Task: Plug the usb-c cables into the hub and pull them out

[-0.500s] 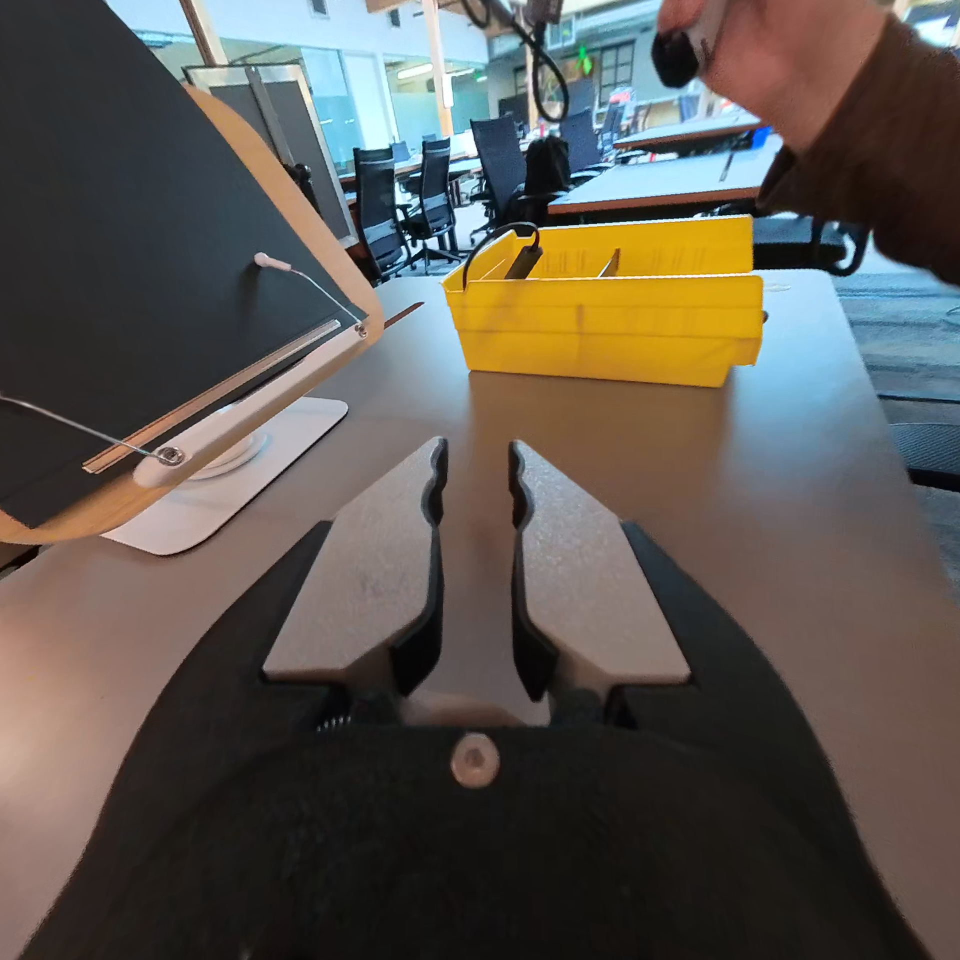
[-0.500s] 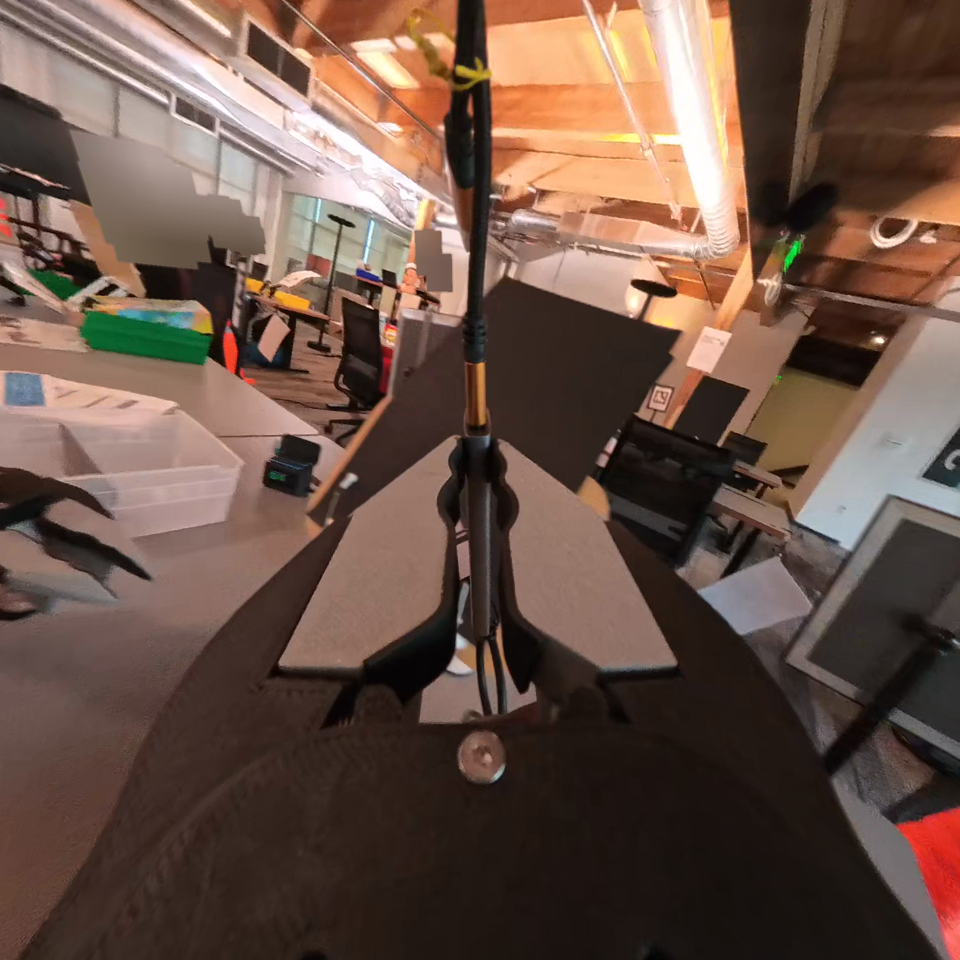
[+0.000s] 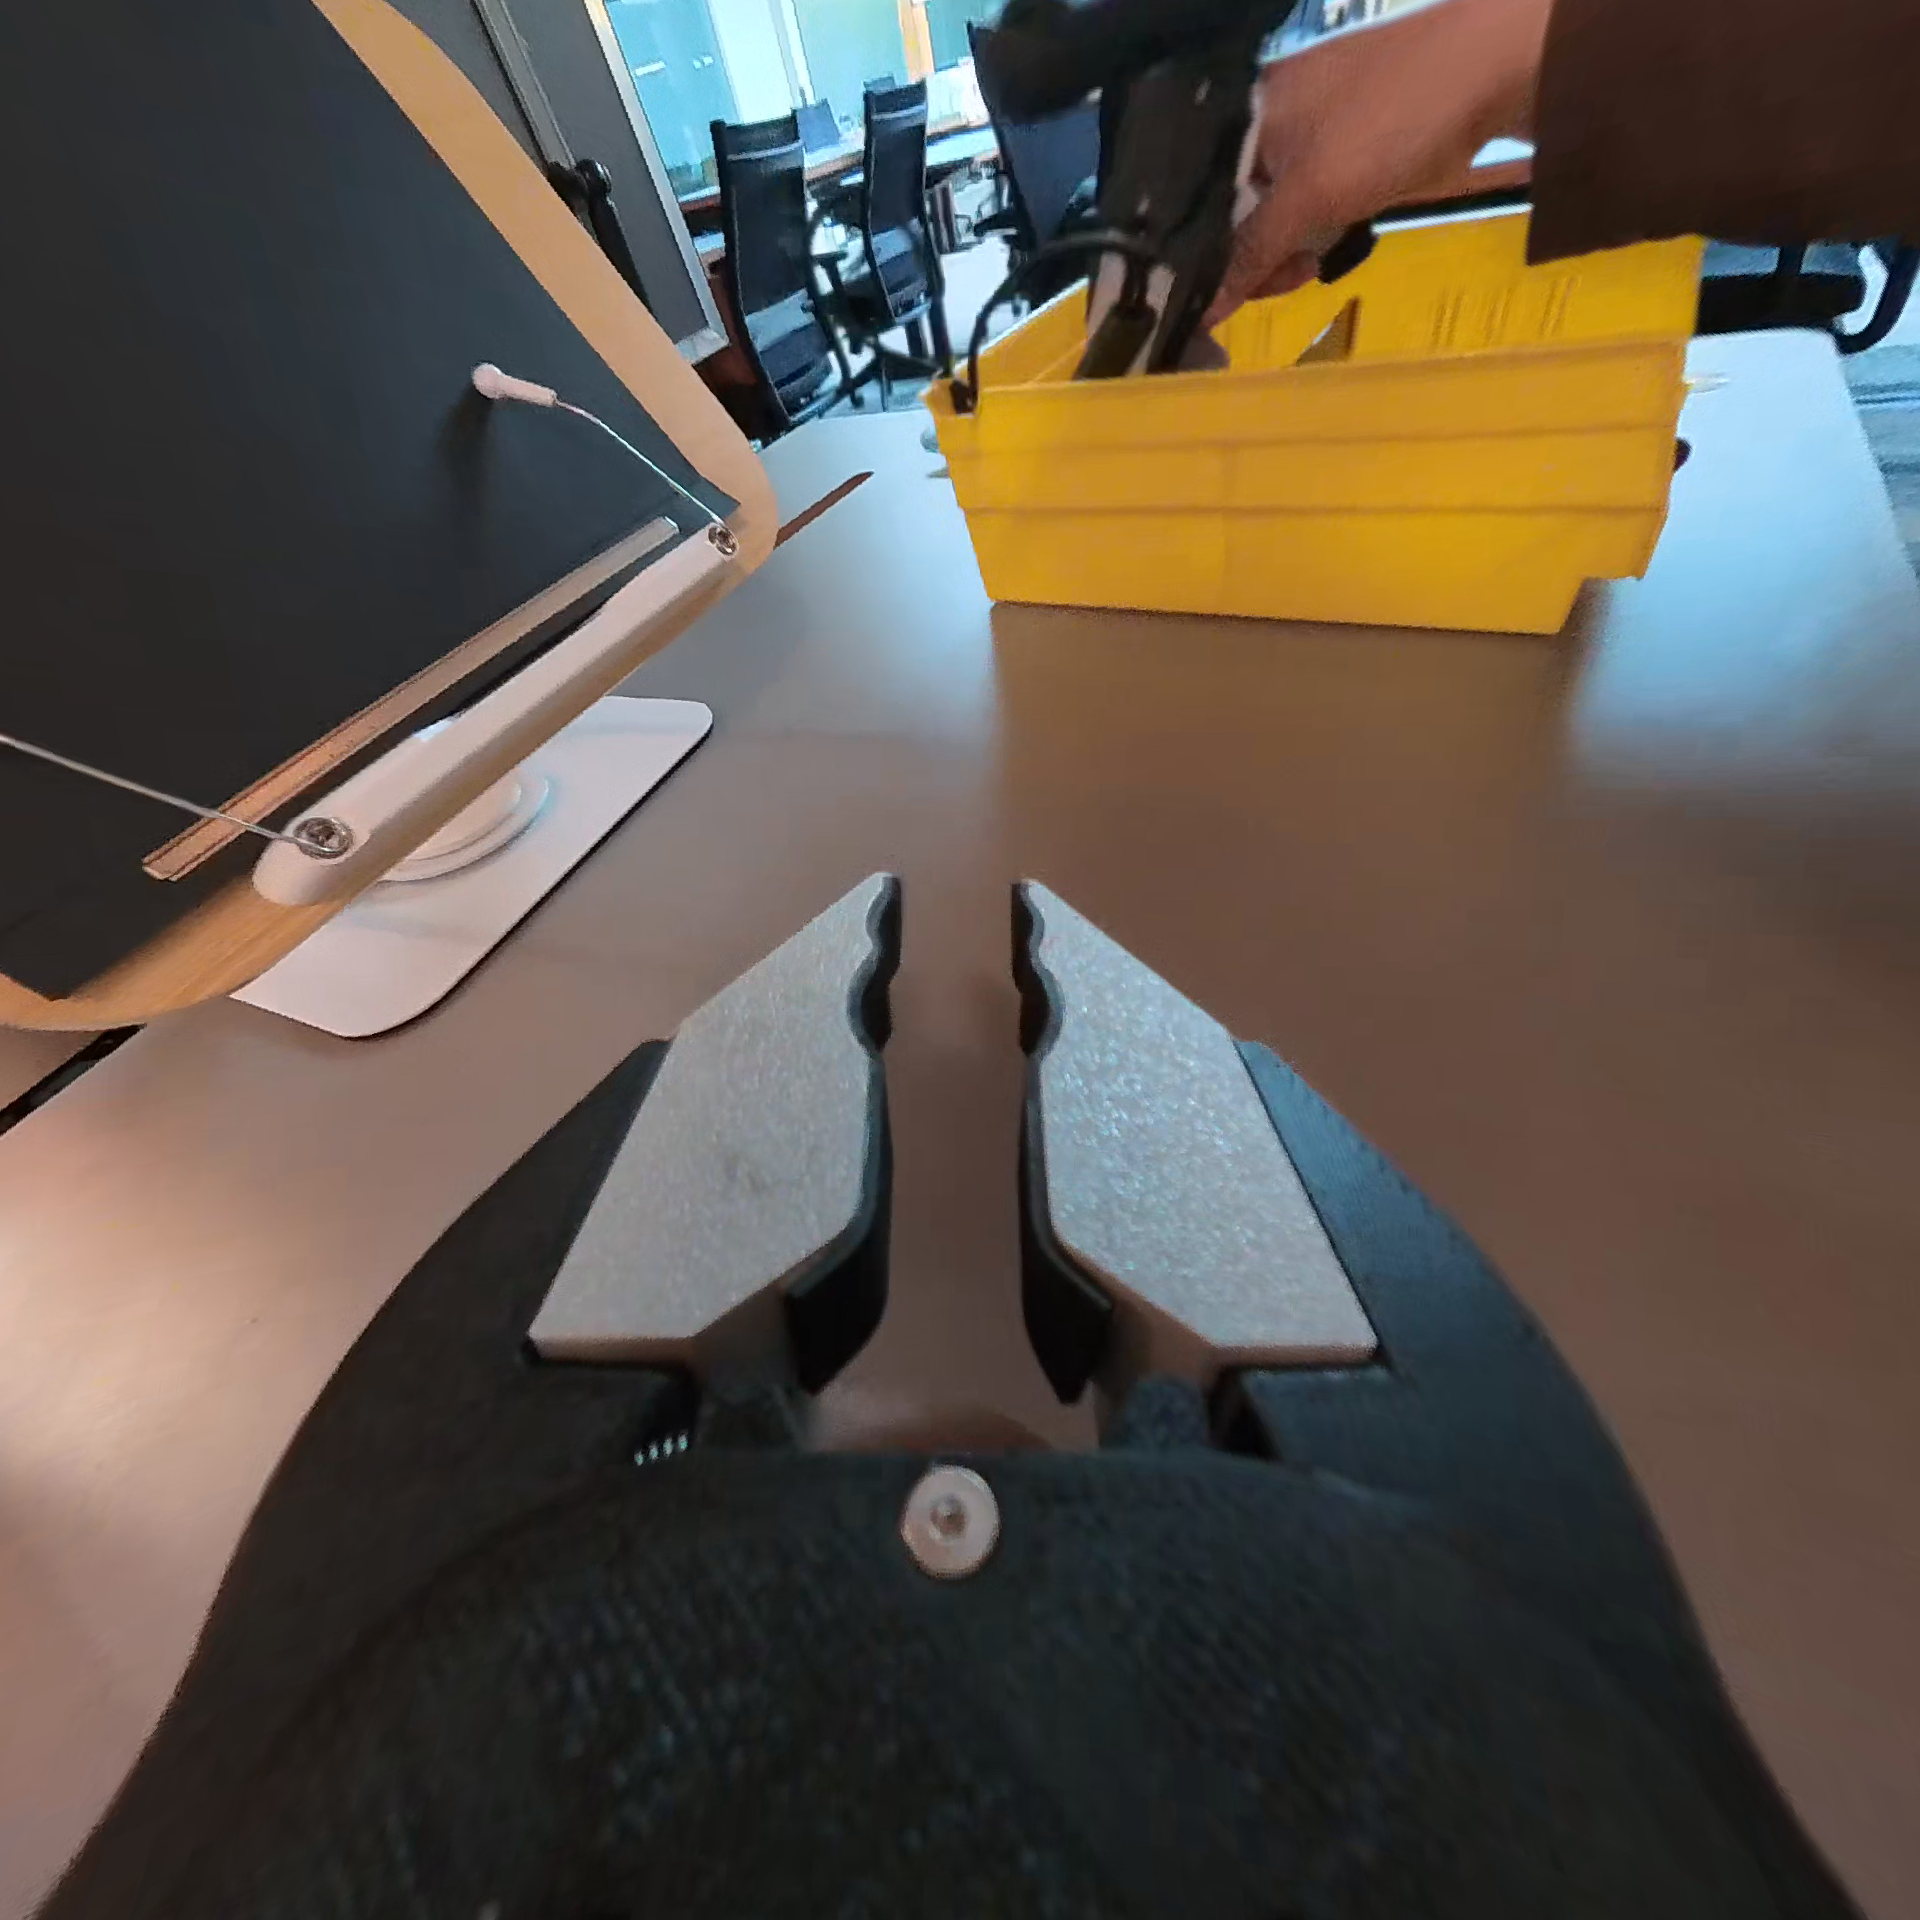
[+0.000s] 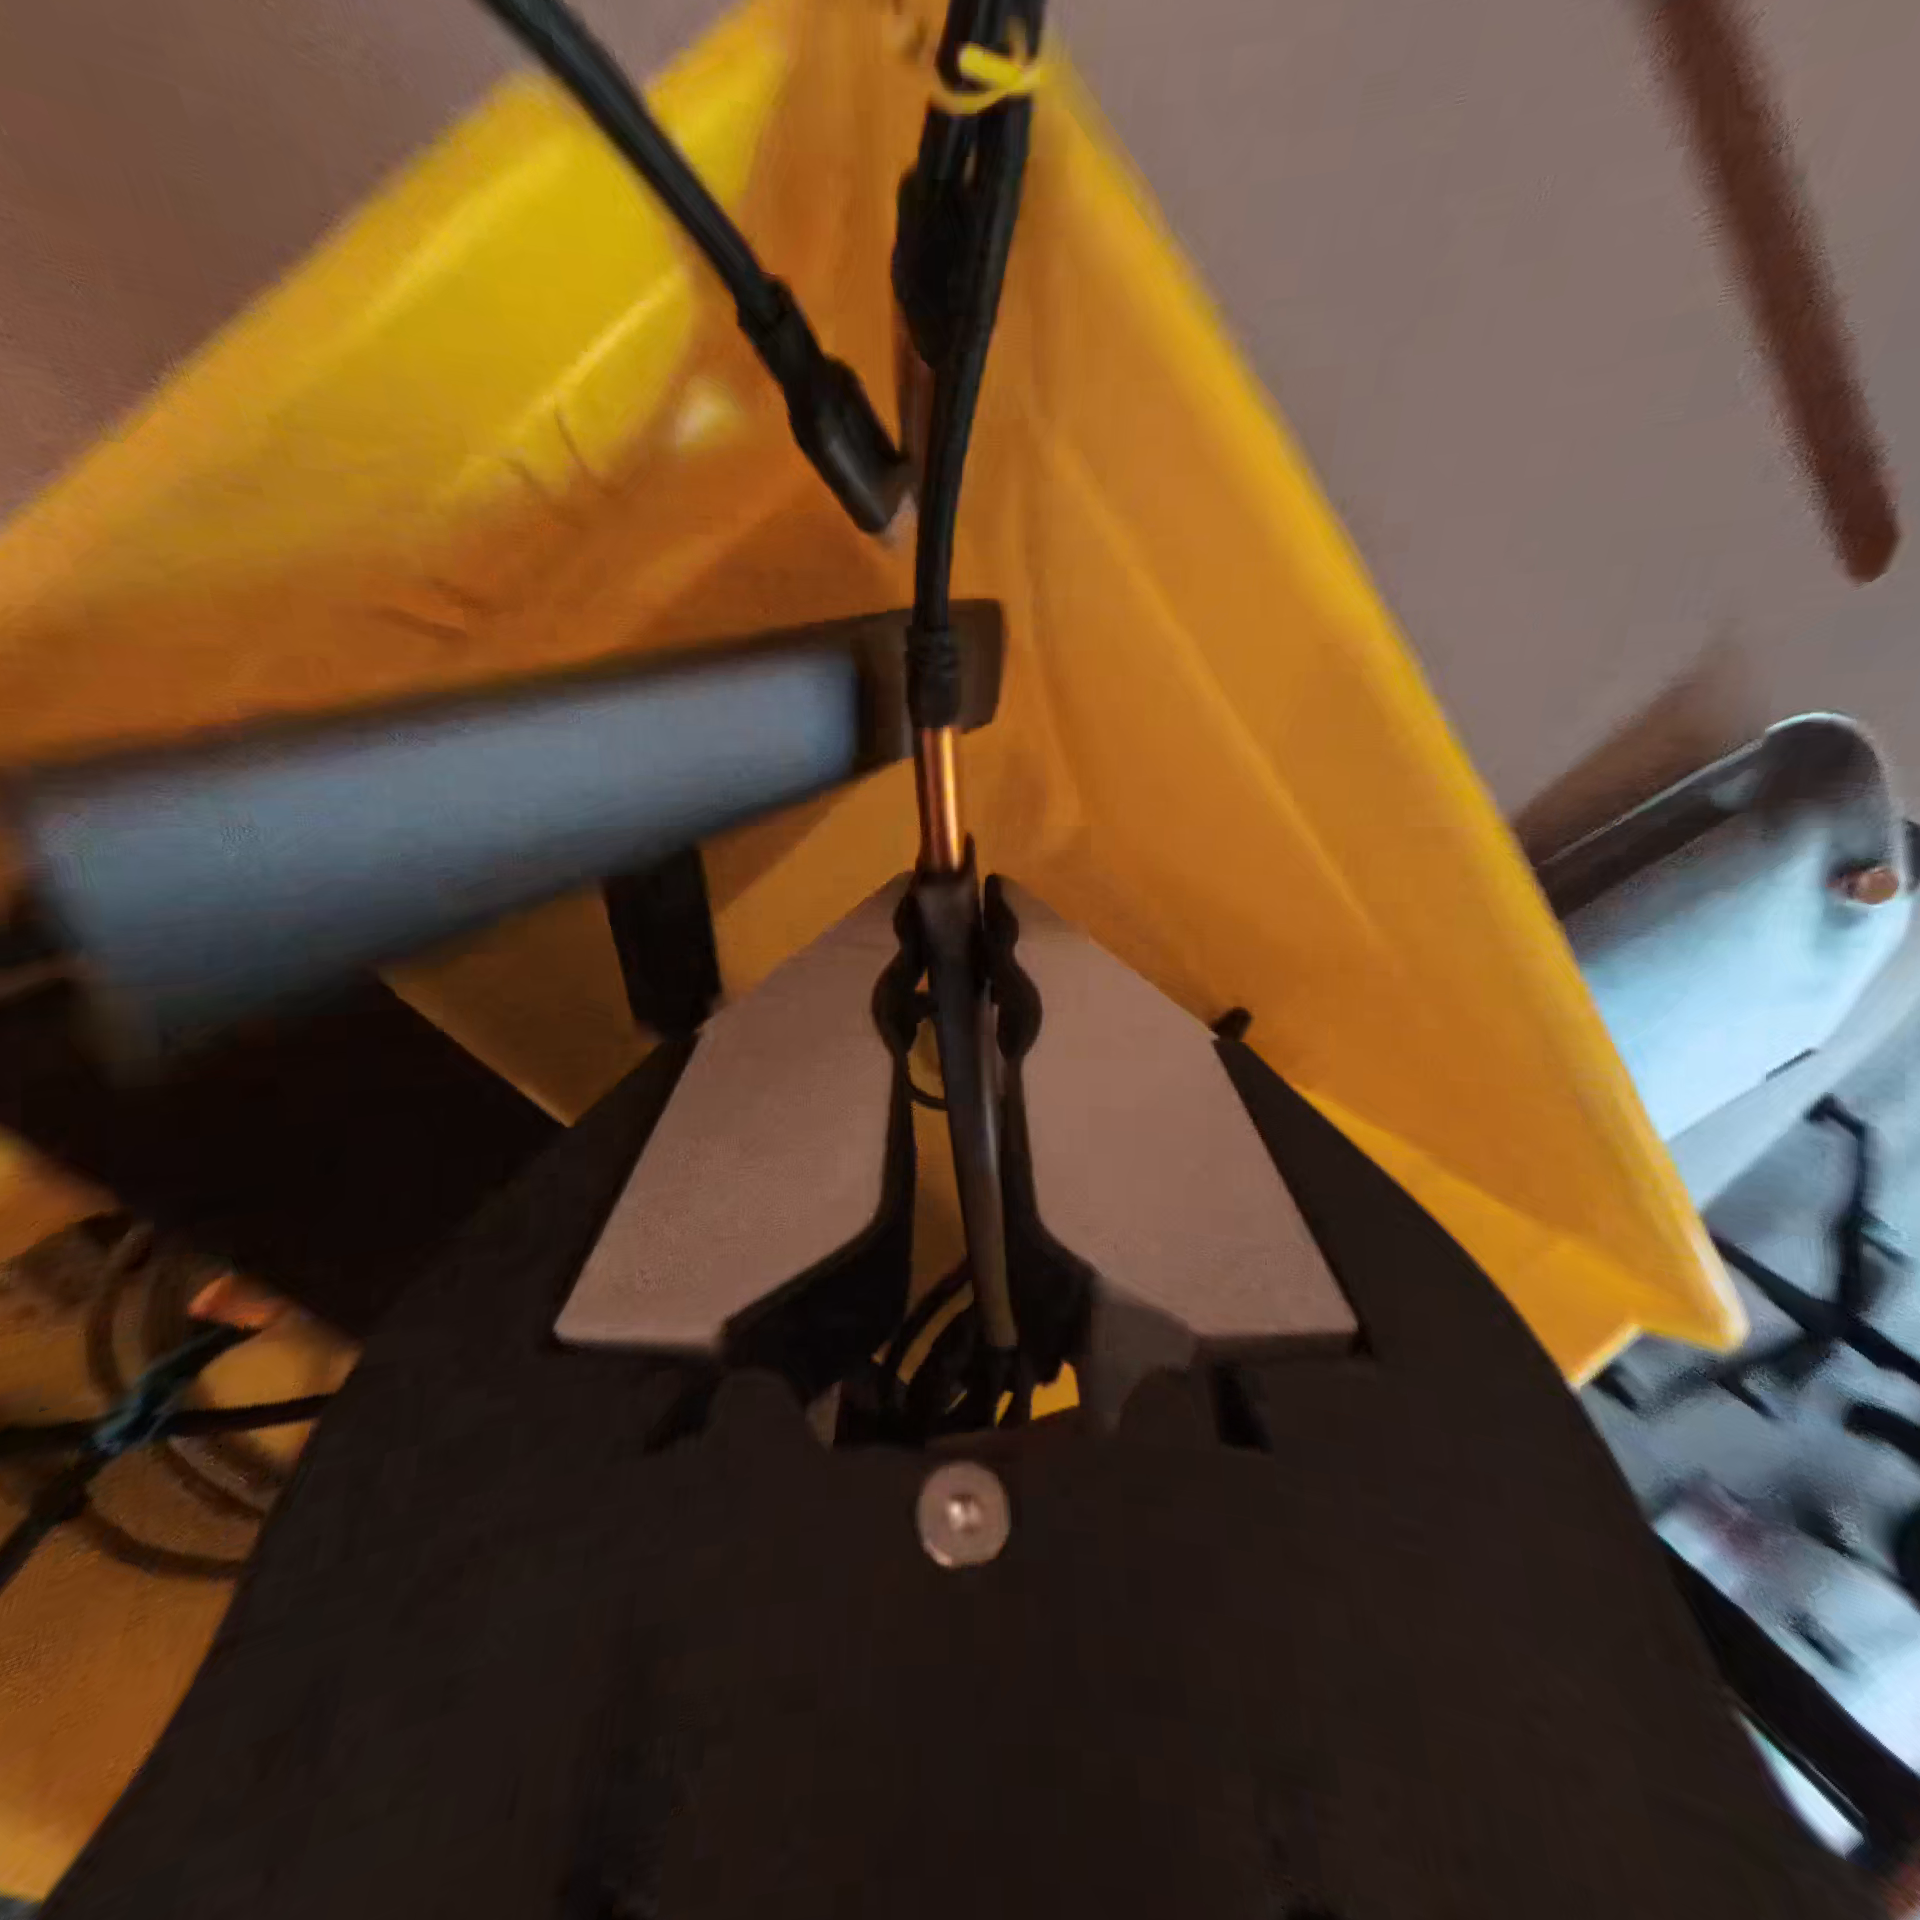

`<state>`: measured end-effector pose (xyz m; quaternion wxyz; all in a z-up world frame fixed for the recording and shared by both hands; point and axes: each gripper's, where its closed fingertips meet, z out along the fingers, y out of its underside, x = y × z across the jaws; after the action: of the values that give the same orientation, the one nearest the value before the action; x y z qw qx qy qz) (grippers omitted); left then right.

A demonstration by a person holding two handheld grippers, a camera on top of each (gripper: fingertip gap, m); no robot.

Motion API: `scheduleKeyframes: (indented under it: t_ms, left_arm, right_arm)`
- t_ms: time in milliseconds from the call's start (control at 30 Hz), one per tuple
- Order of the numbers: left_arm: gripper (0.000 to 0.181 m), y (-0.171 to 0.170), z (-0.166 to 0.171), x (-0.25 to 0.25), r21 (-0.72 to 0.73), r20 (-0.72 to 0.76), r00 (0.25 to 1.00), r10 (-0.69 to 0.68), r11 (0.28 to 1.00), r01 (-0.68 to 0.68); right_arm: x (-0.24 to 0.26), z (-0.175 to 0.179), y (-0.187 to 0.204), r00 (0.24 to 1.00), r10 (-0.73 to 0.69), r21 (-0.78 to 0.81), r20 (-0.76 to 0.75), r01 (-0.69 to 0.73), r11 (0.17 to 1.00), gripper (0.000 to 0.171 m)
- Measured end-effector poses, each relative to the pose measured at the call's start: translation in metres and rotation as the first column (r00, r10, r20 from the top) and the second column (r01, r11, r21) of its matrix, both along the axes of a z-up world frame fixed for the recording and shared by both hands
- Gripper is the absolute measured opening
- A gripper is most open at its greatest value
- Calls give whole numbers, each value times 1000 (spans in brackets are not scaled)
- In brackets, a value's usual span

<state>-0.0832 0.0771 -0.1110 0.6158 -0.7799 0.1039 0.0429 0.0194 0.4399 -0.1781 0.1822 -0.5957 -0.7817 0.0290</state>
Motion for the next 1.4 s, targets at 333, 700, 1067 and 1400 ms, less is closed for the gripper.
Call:
scheduleKeyframes:
  t_ms: [333,700,1067,1400]
  left_arm:
    - [60,-7,-22,-14,-93,-56,980,193,976,-197]
    - [70,-164,54,-18,-7,-59,792,607,793,-609]
    - [82,-253,-24,-92,-265,33,587,809,573,-776]
    - [3,-250,9,-104,-18,-182,542,821,548,-836]
  right_arm:
    - [-1,93,0,927,-102,317,-360,224,921,51]
    - [105,125,-147,613,-219,-271,-759,8,963,97]
    - [73,42,-182,725,-195,-185,-660,95,978,98]
    - [70,30,-207,749,-204,-133,-631,155,979,38]
